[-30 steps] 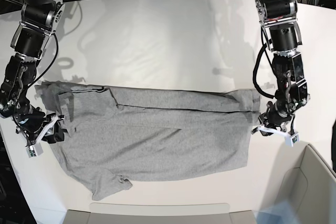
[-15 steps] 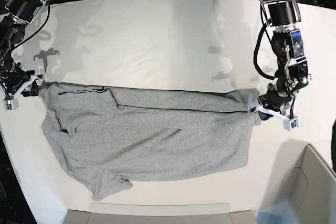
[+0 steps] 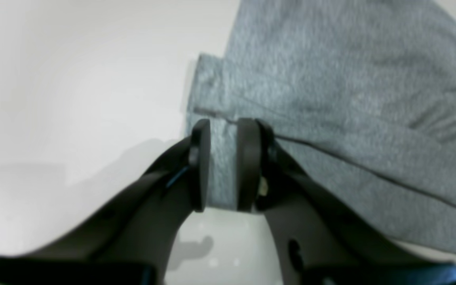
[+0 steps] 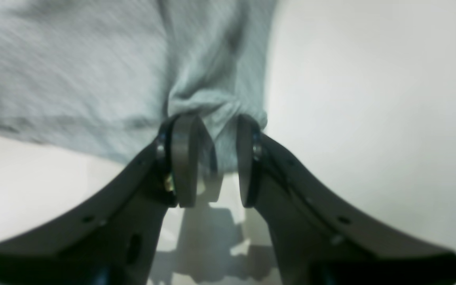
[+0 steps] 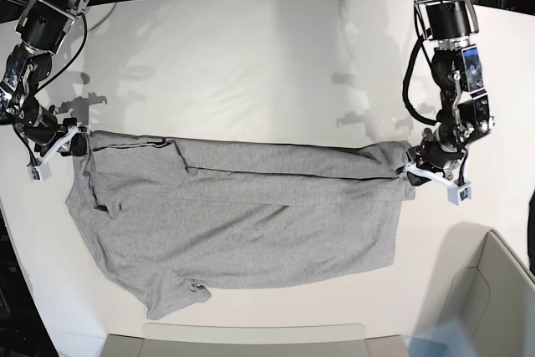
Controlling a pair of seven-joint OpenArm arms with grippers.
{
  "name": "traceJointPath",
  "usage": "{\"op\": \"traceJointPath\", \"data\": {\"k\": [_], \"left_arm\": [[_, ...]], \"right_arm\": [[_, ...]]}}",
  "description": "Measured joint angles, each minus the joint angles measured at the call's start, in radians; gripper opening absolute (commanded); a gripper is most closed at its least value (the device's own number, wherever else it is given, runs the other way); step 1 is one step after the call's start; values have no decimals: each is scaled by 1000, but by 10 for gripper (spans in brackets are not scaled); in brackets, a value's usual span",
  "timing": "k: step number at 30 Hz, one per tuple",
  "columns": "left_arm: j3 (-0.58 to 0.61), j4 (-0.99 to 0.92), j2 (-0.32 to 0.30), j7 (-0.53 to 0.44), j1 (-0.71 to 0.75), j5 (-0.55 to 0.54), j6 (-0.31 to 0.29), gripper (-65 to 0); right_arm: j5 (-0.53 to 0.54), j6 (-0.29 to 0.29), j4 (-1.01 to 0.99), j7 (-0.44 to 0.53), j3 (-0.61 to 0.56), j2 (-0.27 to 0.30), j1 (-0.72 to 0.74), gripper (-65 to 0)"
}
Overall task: Fold the T-shirt properly
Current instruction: 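Lower the folded shoulder edge onto the shirt with both grippers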
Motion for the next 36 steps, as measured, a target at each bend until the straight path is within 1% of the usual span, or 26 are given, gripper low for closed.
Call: {"op": "traceJointPath", "data": {"k": [4, 5, 8, 9, 11, 12, 13, 18, 20, 23, 26, 27, 28, 29, 30, 36], "left_arm": [[0, 0, -1, 4, 6, 1, 1, -515], [0, 0, -1, 4, 6, 0, 0, -515], [0, 0, 0, 4, 6, 0, 0, -515], [0, 0, -1, 4, 6, 0, 0, -515], [0, 0, -1, 4, 6, 1, 0, -515], [0, 0, -1, 4, 6, 1, 1, -515], [0, 0, 0, 4, 6, 0, 0, -514], [0, 0, -1, 3, 5, 0, -2, -513], [0, 0, 0, 4, 5, 0, -4, -498], [12, -9, -9, 2, 3, -69, -4, -484], [93, -99, -53, -5, -9, -122, -8, -482], [114, -138, -60, -10, -11, -124, -13, -482], [126, -173, -62, -25, -13, -127, -6, -482], [129, -202, -61, -64, -14, -135, -3, -482], [127, -214, -65, -74, -17, -142, -10, -482], [129, -231, -80, -76, -28, -139, -10, -482]], "right_arm": [[0, 0, -69, 13, 1, 5, 34, -485], [-14, 0, -84, 19, 1, 5, 34, -485], [-69, -4, -112, 85, 1, 4, 34, -485], [-83, -19, -115, 89, 0, 3, 36, -485], [-91, -71, -121, 106, -5, -2, 40, -485], [-104, -83, -121, 110, -5, -6, 42, -485], [-106, -91, -119, 112, -8, -8, 42, -485], [-138, -116, -114, 122, -97, 0, 50, -485], [-138, -117, -110, 122, -106, 0, 50, -485], [-137, -117, -110, 123, -106, 0, 49, -485], [-137, -117, -108, 129, -110, 0, 47, -485], [-137, -117, -107, 129, -109, 0, 45, -485], [-138, -117, -106, 128, -109, 0, 45, -485], [-138, -117, -105, 127, -109, 0, 45, -485], [-138, -117, -105, 128, -109, 0, 45, -485], [-134, -117, -103, 137, -110, 0, 35, -485]]}}
